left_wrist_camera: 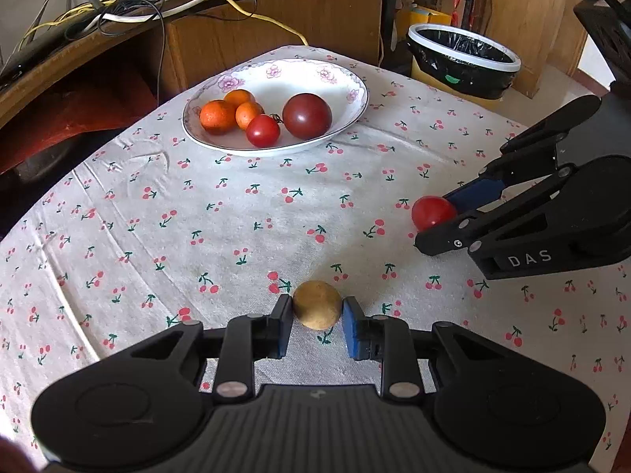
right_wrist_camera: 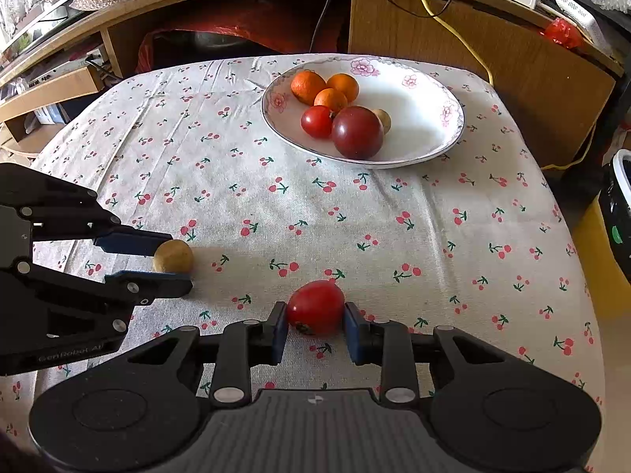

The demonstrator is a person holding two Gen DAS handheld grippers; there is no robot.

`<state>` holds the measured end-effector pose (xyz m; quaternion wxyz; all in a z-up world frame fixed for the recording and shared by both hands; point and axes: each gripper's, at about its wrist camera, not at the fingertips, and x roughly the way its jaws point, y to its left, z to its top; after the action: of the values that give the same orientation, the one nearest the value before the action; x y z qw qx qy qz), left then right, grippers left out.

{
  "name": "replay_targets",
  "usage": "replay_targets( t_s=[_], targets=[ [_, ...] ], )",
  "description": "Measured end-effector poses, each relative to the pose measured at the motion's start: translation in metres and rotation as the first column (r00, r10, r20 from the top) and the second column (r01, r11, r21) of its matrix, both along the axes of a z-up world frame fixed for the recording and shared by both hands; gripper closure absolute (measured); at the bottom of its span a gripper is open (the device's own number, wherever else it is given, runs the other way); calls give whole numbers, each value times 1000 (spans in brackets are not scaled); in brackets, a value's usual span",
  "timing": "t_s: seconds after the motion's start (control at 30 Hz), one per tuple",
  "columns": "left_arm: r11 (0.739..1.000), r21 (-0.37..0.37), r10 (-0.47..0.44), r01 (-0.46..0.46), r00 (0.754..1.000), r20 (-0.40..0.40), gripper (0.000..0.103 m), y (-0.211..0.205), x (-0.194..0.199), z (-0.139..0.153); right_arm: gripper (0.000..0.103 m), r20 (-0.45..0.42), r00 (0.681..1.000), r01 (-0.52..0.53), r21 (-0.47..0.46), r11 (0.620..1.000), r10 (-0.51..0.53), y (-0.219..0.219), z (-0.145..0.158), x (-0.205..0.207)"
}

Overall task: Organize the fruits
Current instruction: 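Carry the tomato and yellow-brown fruit over the bowl with both tools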

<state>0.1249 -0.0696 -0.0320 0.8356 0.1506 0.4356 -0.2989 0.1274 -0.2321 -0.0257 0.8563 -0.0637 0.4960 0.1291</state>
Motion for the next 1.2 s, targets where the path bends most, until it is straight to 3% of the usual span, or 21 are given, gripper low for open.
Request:
replay_targets(
  t_s=[1.2],
  targets=[
    [1000,20,19,-21,996,91,68,-6,8,15,78,55,998,2,16,1000,-3,13,13,0]
  ],
)
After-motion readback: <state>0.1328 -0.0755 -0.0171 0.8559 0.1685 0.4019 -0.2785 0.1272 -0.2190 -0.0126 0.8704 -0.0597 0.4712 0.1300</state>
